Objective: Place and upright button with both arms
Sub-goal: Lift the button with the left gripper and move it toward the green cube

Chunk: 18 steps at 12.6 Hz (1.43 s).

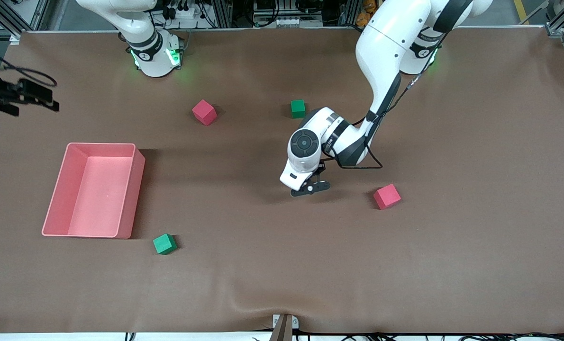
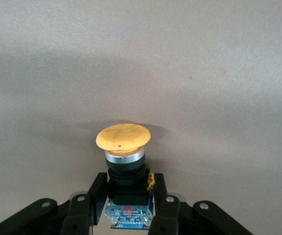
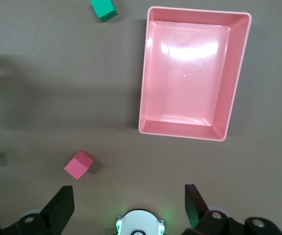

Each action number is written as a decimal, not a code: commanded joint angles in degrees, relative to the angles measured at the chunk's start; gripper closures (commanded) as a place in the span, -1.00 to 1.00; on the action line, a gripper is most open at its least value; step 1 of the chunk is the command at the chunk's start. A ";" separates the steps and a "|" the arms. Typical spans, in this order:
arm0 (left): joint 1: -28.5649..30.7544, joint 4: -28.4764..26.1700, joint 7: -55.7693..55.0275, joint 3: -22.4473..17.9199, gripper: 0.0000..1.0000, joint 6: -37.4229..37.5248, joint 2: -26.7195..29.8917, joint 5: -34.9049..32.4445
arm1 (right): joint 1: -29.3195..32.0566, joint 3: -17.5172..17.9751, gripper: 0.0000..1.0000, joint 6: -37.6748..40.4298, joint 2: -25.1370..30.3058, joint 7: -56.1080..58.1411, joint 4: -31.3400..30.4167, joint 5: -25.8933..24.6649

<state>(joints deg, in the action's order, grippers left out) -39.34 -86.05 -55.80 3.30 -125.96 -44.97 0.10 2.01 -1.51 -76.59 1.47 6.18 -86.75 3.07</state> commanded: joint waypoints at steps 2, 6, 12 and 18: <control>-0.91 0.80 -3.53 -0.49 0.94 2.11 2.78 -3.86 | 1.07 -0.51 -1.00 -0.66 2.57 -0.03 -1.67 -3.51; -4.94 1.24 -9.81 -0.57 1.00 5.72 4.63 -10.01 | 2.13 -0.95 -1.00 -0.31 2.49 -0.99 -1.58 -2.81; -12.32 2.56 -35.50 -0.57 1.00 10.80 4.98 -27.40 | 1.51 -0.43 -1.00 -0.31 2.31 -7.94 -1.49 0.01; -22.17 2.47 -54.75 -0.40 1.00 22.58 4.19 -47.19 | 2.39 -0.86 -1.00 -2.95 0.91 -7.76 -1.23 -0.88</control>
<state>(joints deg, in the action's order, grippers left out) -59.33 -83.92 -106.84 3.49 -106.22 -40.66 -43.11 3.41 -2.55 -78.69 2.73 -0.69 -87.56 2.15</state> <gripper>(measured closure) 0.568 0.000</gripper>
